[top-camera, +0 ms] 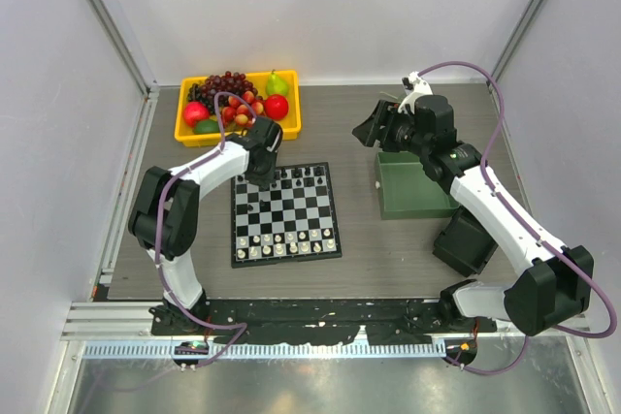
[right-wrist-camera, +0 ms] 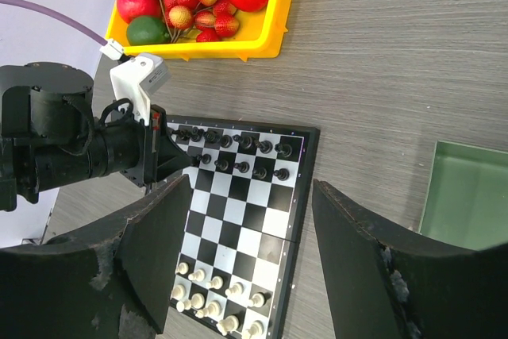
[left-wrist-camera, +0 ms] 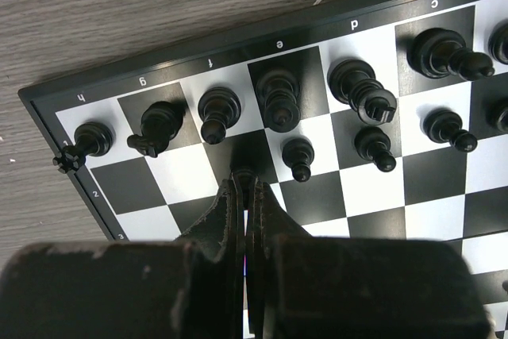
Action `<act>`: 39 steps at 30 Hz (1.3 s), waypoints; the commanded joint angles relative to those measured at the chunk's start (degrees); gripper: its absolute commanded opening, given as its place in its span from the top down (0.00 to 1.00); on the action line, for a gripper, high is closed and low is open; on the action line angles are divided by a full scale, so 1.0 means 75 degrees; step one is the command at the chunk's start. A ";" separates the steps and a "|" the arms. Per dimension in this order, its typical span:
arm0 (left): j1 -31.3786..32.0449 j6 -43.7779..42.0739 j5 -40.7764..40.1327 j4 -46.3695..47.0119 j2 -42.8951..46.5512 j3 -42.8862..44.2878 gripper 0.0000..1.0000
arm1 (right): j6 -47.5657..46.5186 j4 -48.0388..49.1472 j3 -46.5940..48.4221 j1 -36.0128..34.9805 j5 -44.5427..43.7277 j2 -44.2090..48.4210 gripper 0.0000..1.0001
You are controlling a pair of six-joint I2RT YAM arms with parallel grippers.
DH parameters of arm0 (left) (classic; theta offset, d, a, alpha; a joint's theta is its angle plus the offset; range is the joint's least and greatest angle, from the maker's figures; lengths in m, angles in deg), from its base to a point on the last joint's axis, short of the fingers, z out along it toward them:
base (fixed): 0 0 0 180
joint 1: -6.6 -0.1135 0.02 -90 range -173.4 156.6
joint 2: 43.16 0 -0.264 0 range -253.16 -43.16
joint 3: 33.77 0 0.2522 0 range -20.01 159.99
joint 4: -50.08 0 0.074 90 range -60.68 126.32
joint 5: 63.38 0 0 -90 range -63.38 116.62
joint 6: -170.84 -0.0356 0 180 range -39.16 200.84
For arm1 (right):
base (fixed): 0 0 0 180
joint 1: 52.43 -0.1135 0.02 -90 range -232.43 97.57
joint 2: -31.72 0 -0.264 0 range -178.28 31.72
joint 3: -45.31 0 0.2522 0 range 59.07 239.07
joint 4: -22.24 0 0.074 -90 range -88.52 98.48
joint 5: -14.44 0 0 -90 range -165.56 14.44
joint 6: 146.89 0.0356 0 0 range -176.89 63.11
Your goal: Set up the chess pieces on the board
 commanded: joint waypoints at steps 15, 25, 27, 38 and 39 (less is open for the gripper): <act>-0.0042 0.0128 -0.0051 0.0369 -0.0084 0.0144 0.98 | 0.0047 0.0370 0.0138 0.0078 0.0206 -0.0048 0.31; -0.0042 0.0210 -0.0133 0.0440 0.0092 0.0003 0.80 | 0.0047 0.0417 0.0126 0.0101 0.0299 -0.0059 0.31; -0.0042 0.0199 -0.0168 0.0428 0.0115 -0.0008 0.80 | 0.0059 0.0417 0.0138 0.0113 0.0323 -0.0059 0.31; -0.0054 0.0198 -0.0332 0.0334 0.0244 -0.0032 0.76 | 0.0094 0.0464 0.0126 0.0136 0.0393 -0.0106 0.31; -0.0054 0.0198 -0.0332 0.0334 0.0256 -0.0032 0.76 | 0.0094 0.0464 0.0126 0.0136 0.0416 -0.0106 0.31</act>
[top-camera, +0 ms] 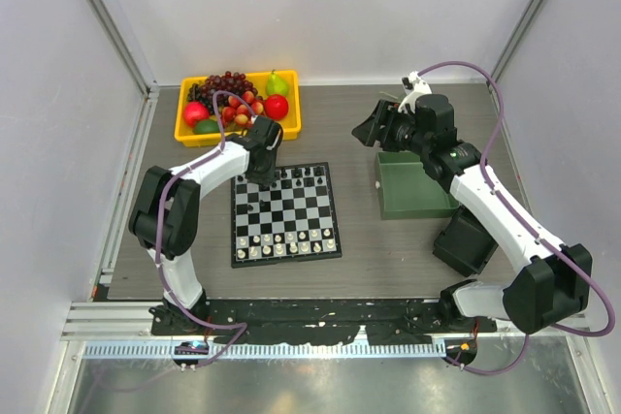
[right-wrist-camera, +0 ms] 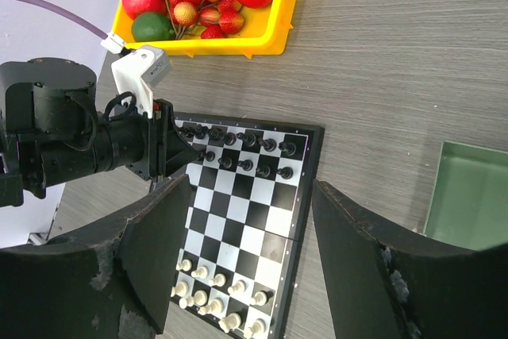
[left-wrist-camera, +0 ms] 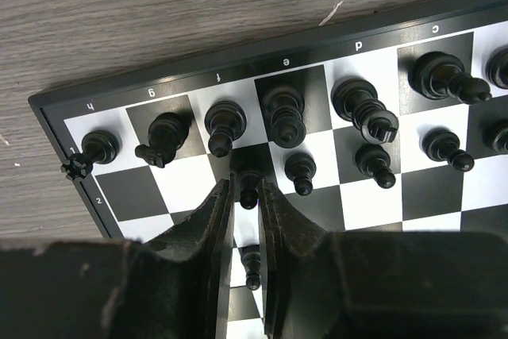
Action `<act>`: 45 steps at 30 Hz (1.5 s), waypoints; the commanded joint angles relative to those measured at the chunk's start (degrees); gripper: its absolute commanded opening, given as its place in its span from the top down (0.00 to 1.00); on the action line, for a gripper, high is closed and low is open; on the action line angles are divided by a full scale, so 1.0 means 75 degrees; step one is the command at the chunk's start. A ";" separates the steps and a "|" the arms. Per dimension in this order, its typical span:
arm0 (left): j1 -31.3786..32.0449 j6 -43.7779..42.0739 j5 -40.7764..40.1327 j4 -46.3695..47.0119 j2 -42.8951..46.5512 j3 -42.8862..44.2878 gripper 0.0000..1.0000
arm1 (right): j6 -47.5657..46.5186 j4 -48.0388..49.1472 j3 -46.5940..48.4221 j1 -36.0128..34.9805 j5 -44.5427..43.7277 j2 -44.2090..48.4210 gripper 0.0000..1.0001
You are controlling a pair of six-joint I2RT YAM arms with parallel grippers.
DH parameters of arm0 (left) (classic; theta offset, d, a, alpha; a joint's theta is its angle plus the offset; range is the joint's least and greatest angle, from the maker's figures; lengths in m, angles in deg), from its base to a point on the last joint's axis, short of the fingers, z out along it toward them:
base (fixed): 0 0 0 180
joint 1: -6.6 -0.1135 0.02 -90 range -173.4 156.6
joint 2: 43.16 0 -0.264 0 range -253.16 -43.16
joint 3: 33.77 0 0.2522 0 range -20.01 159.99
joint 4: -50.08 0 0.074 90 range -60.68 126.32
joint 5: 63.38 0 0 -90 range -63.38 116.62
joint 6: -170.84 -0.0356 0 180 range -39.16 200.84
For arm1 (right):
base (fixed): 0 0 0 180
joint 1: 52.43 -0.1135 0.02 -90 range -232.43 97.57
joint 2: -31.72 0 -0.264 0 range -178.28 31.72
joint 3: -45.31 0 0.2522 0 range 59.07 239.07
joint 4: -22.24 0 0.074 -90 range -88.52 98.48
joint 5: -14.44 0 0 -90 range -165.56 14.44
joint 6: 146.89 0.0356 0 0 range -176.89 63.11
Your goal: Set up the chess pieces on the board
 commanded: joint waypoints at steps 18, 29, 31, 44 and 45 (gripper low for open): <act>-0.0054 0.0062 0.0039 0.0262 0.1236 -0.0424 0.68 | 0.0173 0.0526 0.0091 0.0084 0.0359 -0.0124 0.31; -0.0042 0.0074 0.0530 0.0262 0.2350 -0.1384 0.64 | 0.0208 0.0561 0.0080 0.0096 0.0453 -0.0136 0.31; -0.0031 0.0039 0.0706 0.0262 0.2397 -0.1560 0.64 | 0.0208 0.0561 0.0080 0.0096 0.0476 -0.0124 0.31; 0.0134 -0.0009 0.0906 0.0368 0.1929 -0.1761 0.65 | 0.0243 0.0584 0.0056 0.0107 0.0512 -0.0159 0.31; 0.0134 -0.0020 0.0895 0.0368 0.1882 -0.1760 0.65 | 0.0243 0.0584 0.0068 0.0119 0.0512 -0.0159 0.31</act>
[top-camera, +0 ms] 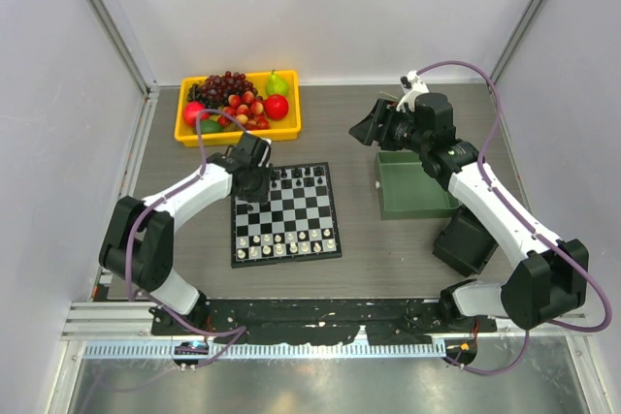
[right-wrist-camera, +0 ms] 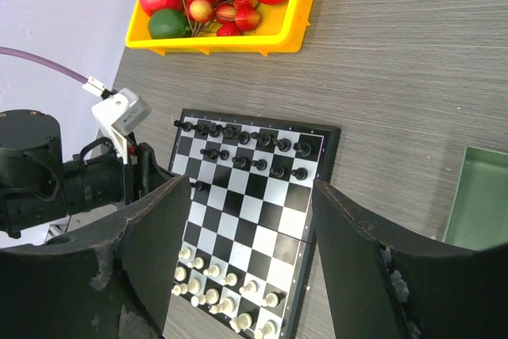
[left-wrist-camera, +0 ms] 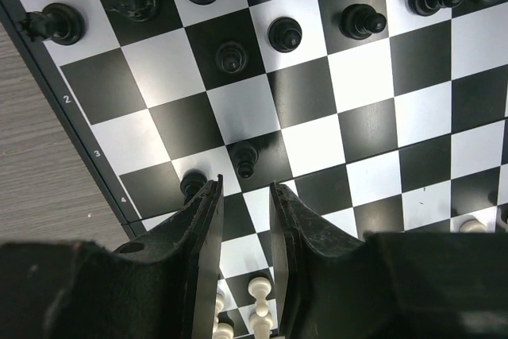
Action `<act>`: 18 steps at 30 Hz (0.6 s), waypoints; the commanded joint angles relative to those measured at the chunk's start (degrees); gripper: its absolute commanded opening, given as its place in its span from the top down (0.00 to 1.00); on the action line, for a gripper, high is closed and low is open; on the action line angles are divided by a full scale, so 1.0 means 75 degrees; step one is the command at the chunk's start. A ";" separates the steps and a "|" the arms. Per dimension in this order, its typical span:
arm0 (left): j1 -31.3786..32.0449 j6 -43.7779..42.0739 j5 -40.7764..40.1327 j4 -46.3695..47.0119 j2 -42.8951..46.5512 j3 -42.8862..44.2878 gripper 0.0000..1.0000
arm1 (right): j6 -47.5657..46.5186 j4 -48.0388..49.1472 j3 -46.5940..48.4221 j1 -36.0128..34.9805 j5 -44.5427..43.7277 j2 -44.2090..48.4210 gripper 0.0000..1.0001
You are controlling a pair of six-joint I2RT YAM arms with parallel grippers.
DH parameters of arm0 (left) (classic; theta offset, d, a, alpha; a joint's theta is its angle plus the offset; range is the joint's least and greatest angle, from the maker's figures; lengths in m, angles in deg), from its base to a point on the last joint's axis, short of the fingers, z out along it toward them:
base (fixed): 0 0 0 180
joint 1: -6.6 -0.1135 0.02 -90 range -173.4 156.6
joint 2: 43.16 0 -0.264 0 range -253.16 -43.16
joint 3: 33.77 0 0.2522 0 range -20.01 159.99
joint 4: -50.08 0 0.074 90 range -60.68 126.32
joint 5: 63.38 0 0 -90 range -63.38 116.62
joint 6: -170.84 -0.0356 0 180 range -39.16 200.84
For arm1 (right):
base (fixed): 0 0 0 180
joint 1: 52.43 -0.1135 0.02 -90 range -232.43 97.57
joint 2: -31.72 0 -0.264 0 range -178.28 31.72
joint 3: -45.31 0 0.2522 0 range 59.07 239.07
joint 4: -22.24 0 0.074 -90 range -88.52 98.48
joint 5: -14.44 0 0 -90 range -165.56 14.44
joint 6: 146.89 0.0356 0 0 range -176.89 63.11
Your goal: Set up the chess pieces on the board
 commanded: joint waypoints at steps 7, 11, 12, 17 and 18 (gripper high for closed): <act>0.0049 -0.0017 0.0075 0.0260 -0.0267 0.0155 0.68 | 0.0031 0.0322 0.0056 0.0067 0.0089 0.0013 0.31; 0.0049 -0.0017 0.0075 0.0225 -0.0325 0.0202 0.69 | 0.0042 0.0322 0.0056 0.0078 0.0112 0.0013 0.31; 0.0049 -0.0006 0.0075 0.0225 -0.0337 0.0213 0.69 | 0.0031 0.0322 0.0056 0.0078 0.0112 0.0001 0.31; 0.0049 0.0029 0.0052 0.0260 -0.0419 0.0248 0.69 | 0.0031 0.0322 0.0044 0.0090 0.0124 0.0013 0.31; 0.0049 0.0041 0.0029 0.0260 -0.0431 0.0260 0.69 | 0.0031 0.0322 0.0033 0.0090 0.0124 0.0013 0.31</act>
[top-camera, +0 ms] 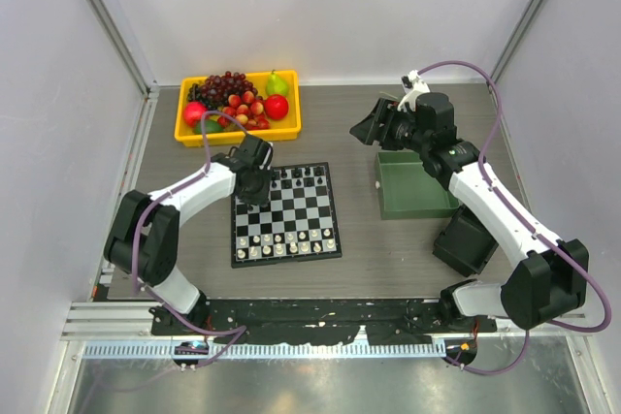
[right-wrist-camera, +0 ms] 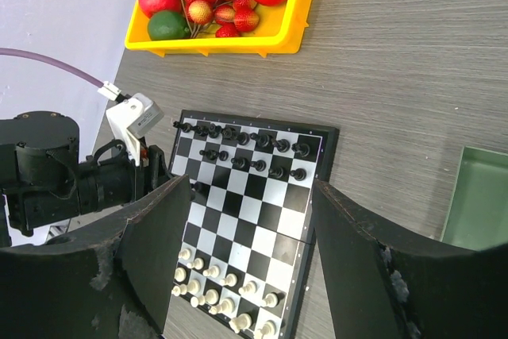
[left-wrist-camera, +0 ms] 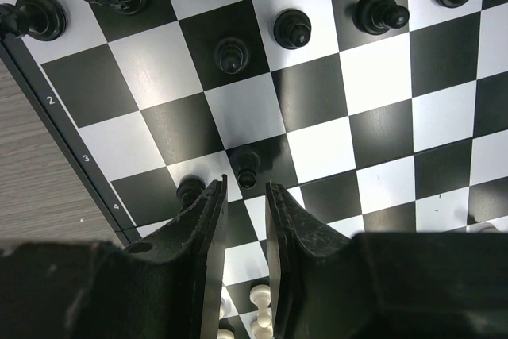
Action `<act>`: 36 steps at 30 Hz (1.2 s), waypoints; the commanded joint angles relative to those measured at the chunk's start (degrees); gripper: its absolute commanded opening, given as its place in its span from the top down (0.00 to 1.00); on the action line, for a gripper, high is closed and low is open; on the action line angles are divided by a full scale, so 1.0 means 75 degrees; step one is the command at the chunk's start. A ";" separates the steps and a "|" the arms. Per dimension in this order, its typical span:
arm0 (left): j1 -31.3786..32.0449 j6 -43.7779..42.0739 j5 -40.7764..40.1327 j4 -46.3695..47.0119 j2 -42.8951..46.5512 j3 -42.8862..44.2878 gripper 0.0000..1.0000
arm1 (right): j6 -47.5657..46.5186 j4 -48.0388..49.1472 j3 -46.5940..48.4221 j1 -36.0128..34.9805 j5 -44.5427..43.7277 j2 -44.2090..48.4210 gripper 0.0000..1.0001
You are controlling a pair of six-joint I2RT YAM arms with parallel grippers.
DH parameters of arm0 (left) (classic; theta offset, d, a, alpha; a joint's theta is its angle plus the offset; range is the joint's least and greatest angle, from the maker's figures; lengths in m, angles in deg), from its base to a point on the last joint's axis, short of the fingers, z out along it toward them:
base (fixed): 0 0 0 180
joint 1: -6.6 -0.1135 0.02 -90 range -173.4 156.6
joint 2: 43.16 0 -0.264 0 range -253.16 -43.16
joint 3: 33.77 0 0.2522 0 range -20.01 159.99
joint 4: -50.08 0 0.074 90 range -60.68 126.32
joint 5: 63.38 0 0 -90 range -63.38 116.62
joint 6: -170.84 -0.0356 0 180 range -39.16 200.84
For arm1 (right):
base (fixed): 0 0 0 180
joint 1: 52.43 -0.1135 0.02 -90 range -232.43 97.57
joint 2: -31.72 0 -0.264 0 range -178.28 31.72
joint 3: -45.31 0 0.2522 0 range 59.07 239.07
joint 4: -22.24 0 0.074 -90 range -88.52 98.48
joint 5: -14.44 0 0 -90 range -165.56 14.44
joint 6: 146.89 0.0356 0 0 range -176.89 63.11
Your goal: Set up the chess pieces on the board
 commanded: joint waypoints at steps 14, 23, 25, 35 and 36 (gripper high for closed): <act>0.0034 0.0135 -0.0097 0.0292 -0.0119 0.0374 0.70 | 0.0022 0.0345 0.0056 0.0052 0.0139 -0.0022 0.31; 0.0023 0.0123 -0.0121 0.0257 -0.0178 0.0374 0.76 | 0.0022 0.0345 0.0068 0.0076 0.0162 -0.0023 0.31; 0.0023 0.0100 -0.0133 0.0245 -0.0178 0.0375 0.79 | 0.0022 0.0345 0.0068 0.0076 0.0162 -0.0034 0.31; 0.0011 0.0065 -0.0507 0.0105 0.0056 0.0491 0.91 | 0.0010 0.0345 0.0068 0.0099 0.0186 -0.0023 0.31; -0.0012 0.0053 -0.0543 0.0116 0.0091 0.0503 0.91 | -0.0001 0.0345 0.0068 0.0111 0.0186 -0.0022 0.31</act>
